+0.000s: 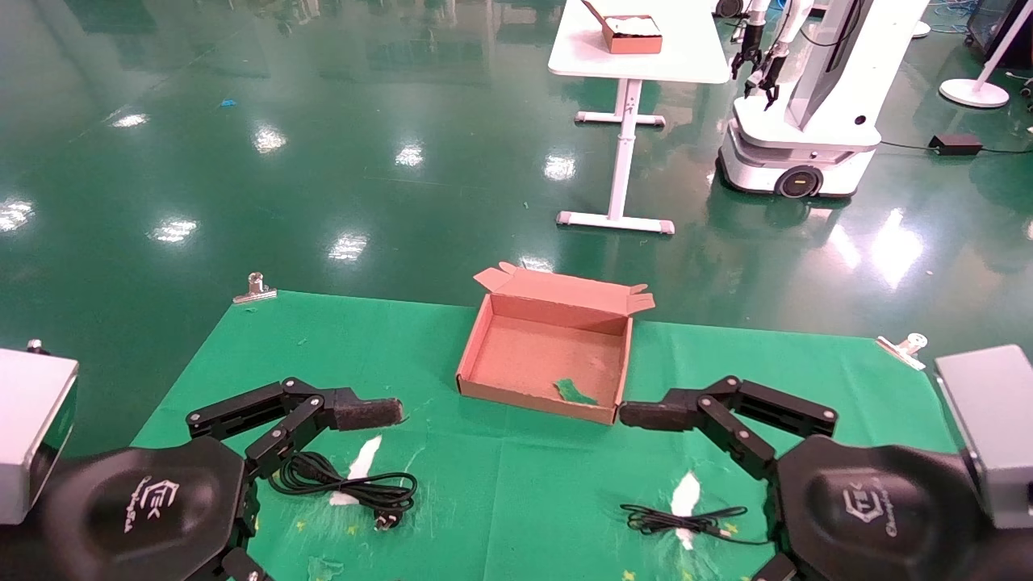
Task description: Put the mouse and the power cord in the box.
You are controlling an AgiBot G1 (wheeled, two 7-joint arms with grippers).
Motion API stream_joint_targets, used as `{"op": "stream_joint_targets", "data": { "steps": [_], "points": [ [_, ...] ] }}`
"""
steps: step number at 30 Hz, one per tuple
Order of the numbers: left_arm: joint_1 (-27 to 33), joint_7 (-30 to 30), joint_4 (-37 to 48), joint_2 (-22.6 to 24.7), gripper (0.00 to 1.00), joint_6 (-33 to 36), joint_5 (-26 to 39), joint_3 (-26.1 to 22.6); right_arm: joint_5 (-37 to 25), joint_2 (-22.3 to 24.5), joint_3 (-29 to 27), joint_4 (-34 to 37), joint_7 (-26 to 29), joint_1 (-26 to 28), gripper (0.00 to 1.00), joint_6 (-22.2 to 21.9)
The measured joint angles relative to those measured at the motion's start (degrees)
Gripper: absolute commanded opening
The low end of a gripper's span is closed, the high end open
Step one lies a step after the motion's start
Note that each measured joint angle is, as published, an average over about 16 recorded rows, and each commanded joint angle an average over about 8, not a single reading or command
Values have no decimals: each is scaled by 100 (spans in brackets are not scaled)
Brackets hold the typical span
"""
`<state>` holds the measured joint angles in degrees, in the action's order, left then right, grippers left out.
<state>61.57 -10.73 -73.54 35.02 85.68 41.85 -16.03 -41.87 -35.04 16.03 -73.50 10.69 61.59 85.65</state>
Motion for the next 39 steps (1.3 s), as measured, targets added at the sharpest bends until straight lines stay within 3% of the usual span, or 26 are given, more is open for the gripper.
{"op": "stream_joint_targets", "data": {
  "steps": [25, 31, 39],
  "points": [
    [69, 74, 15, -7, 100, 50, 178, -57, -79, 40, 22, 52, -46, 12, 100, 55],
    [450, 366, 235, 100, 100, 226, 876, -395, -417, 97, 168, 336, -258, 141, 100, 223],
    [1491, 1267, 1291, 598, 100, 355, 2622, -1285, -1509, 49, 709, 1325, -986, 701, 100, 380]
  ]
}}
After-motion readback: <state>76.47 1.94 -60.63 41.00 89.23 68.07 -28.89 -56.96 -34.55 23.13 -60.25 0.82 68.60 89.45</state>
